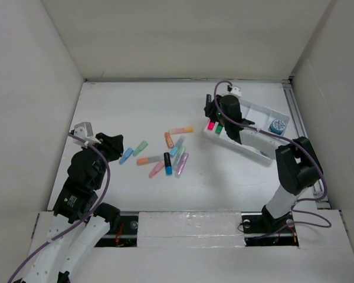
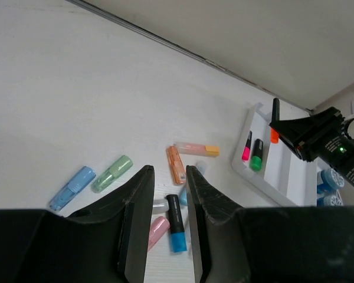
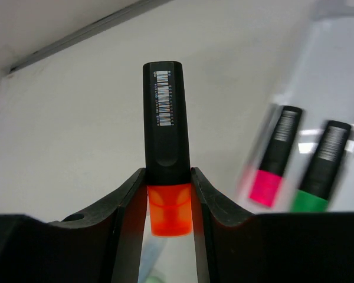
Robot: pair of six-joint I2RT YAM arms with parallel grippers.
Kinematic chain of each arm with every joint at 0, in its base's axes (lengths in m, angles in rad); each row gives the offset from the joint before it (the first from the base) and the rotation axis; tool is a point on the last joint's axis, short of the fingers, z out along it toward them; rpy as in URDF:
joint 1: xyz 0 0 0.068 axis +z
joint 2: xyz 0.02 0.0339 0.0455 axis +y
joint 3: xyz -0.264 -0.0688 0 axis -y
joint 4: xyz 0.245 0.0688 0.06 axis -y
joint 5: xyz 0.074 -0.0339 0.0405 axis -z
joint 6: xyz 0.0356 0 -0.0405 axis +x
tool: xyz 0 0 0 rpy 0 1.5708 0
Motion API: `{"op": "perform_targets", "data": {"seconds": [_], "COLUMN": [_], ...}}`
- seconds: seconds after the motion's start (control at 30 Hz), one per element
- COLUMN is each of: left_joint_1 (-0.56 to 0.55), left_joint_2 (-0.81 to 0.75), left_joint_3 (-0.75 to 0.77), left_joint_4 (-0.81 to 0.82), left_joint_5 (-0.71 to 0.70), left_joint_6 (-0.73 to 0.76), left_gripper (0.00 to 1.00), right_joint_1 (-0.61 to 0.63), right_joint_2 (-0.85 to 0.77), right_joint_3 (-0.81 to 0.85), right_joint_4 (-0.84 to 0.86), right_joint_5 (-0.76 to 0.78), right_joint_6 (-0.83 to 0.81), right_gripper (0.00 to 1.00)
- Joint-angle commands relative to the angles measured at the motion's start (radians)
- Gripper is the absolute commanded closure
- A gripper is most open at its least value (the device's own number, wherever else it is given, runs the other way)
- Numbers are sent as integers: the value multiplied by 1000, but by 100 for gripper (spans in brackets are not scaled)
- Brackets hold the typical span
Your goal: Organize the desk
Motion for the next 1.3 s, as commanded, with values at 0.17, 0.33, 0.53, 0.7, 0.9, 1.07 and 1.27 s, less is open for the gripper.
{"op": "perform_targets", "data": {"seconds": [0.17, 0.33, 0.53, 0.7, 0.9, 1.07, 1.27], "left_joint_1": [-2, -2, -2, -2, -2, -2, -2], "left_joint_2": [16, 25, 26, 27, 24, 27, 32], "left_joint_3": [-10, -10, -11, -10, -10, -10, -11], "left_joint_4": [57, 59, 62, 61, 59, 59, 64], "left_joint_5": [55, 62, 65, 68, 68, 69, 77], "left_joint_6": [34, 37, 40, 41, 43, 44, 46], "left_gripper": [75, 75, 74, 74, 75, 97, 100], "right_joint_1": [-186, -231, -240, -209, 105, 349, 521], "right_joint_2": [31, 71, 90, 7, -53, 1, 109], "right_joint_3": [-76, -58, 3, -30, -72, -32, 59], "right_joint_4": [42, 53, 1, 22, -1, -123, -283], "right_joint_5": [-62, -100, -94, -136, -151, -42, 68], "right_joint_6": [127, 142, 115, 72, -60, -114, -148], "right_gripper": [80, 69, 36, 38, 100, 93, 59]}}
